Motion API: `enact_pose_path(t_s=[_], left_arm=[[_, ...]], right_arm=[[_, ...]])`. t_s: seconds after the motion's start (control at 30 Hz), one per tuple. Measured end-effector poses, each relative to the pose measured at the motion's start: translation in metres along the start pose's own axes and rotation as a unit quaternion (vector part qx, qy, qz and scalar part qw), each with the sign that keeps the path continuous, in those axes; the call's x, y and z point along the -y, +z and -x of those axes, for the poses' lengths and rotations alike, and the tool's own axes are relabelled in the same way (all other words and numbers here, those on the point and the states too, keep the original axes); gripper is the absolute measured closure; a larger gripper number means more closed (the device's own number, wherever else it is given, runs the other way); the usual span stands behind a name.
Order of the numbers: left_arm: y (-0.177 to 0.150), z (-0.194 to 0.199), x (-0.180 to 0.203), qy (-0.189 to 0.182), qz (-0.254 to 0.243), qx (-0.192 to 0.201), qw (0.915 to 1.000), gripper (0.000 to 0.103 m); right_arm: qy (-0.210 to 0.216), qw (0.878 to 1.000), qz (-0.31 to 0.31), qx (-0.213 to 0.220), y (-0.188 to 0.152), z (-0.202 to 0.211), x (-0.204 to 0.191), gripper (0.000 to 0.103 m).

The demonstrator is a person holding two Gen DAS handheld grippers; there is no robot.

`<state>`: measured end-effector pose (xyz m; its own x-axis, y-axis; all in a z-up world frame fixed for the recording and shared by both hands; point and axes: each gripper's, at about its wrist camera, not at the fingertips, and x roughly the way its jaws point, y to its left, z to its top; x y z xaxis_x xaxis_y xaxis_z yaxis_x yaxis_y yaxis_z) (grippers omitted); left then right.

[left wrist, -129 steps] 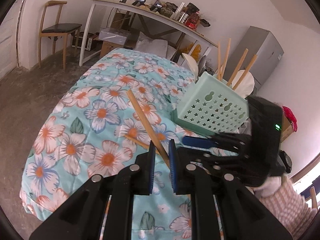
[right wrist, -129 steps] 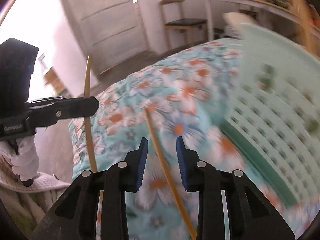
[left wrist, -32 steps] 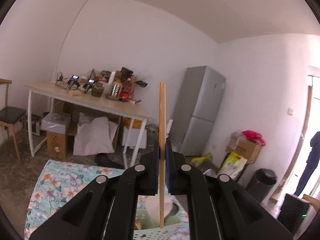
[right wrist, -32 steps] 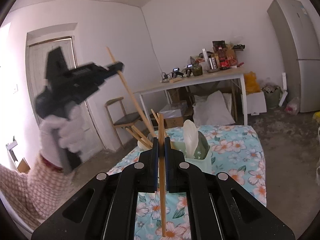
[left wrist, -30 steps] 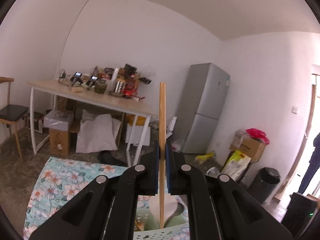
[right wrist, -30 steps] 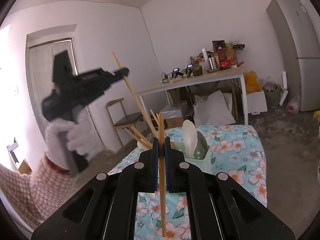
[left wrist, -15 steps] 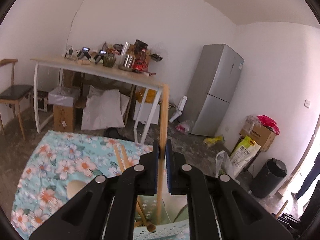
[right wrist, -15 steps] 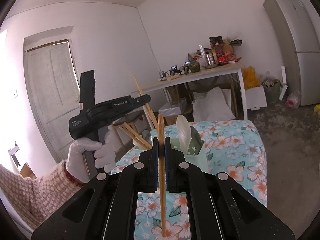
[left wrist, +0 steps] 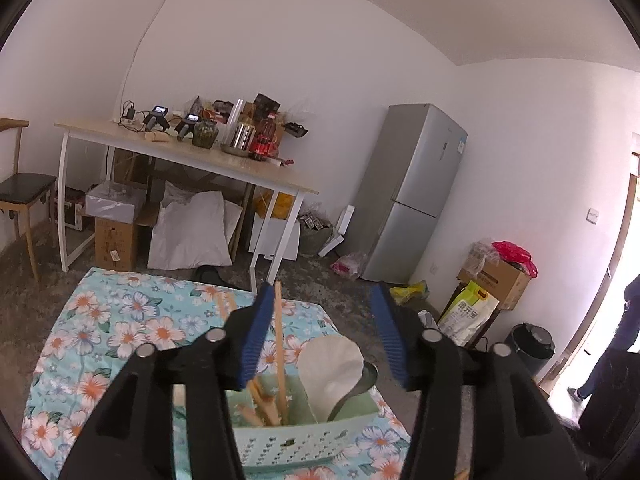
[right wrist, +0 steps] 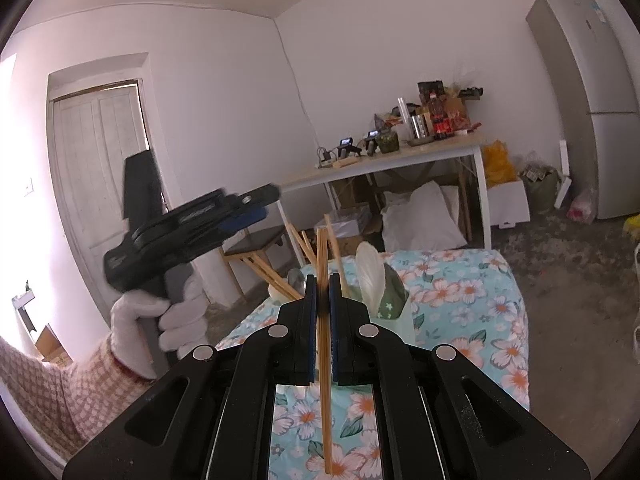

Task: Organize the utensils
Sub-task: 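Lower the left gripper's chopstick into the holder and open it while the right gripper holds its chopstick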

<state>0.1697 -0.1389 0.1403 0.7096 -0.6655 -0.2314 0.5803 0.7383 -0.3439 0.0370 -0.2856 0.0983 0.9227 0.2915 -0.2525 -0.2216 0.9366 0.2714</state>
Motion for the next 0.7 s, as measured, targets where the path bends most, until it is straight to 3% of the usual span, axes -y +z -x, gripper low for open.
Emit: enact_pose_path(t_s=[0.17, 0.3, 0.5, 0.7], left_arm=[[-0.015, 0.032, -0.006, 0.008, -0.010, -0.005, 0.9999, 0.035], [-0.046, 0.056, -0.024, 0.028, -0.008, -0.033, 0.9990, 0.027], [-0.097, 0.070, -0.055, 0.058, 0.011, -0.096, 0.9936, 0.024], [-0.130, 0.079, -0.073, 0.096, 0.021, -0.116, 0.9884, 0.019]], right_arm=[[-0.002, 1.000, 0.017, 0.023, 0.017, 0.003, -0.008, 0.099], [-0.003, 0.998, 0.034, 0.044, 0.036, 0.001, -0.013, 0.099], [0.003, 0.995, 0.058, 0.076, 0.073, -0.009, -0.024, 0.099], [0.007, 0.993, 0.074, 0.093, 0.099, -0.033, -0.029, 0.099]])
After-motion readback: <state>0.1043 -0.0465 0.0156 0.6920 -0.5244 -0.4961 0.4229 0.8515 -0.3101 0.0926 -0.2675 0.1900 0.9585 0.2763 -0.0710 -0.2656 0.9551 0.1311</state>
